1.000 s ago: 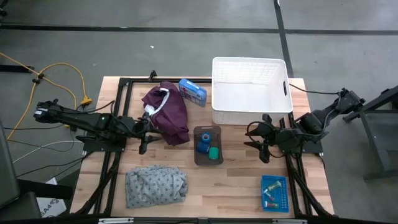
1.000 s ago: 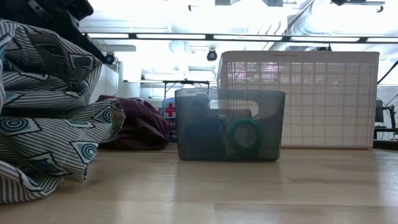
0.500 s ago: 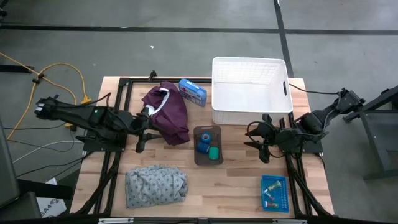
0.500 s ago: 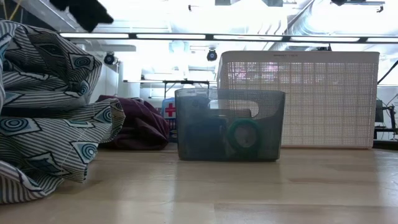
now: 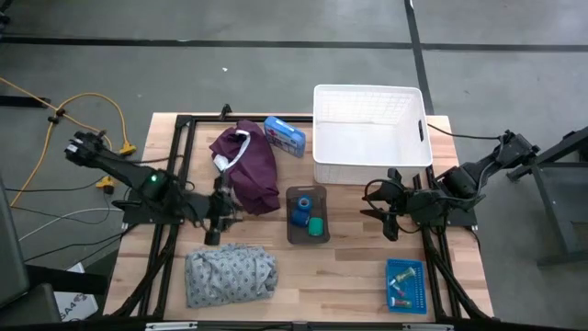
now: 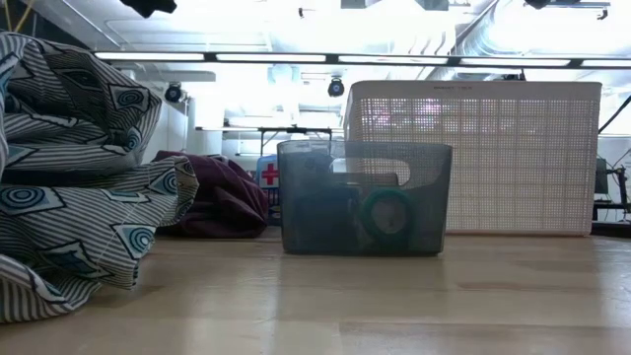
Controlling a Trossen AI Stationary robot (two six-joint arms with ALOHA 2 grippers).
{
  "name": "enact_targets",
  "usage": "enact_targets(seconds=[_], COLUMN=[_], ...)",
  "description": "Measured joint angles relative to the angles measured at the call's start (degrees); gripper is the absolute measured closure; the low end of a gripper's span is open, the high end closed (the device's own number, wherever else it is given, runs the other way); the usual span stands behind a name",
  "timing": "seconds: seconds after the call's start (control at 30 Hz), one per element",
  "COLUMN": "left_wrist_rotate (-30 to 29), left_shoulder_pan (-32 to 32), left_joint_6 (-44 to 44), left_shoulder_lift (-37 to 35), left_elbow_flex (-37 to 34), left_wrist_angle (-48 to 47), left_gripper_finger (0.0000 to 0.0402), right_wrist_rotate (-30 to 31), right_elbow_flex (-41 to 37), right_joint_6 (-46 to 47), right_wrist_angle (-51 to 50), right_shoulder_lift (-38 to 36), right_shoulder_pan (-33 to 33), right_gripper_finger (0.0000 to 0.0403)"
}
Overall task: Pick & Place Medicine items
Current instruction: Put the blue patient gown into the white laundry bin
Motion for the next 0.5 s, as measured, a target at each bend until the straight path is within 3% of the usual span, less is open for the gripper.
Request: enact_targets(seconds=[0.5], left_wrist_rotate=[-0.1], left_shoulder_pan=[-17.8], left_joint_6=[-16.0], left_shoulder_lift=[8.2], left_elbow_flex=[0.0], left_wrist_angle=[1.7], left_gripper_finger=[0.0279], right_wrist_rotate=[0.0], right_elbow_flex=[0.0], right_joint_6=[0.0], right_wrist_angle=[0.0], right_shoulder_lift=[0.0], right_shoulder_pan=[0.0], right_gripper_finger=[0.0243])
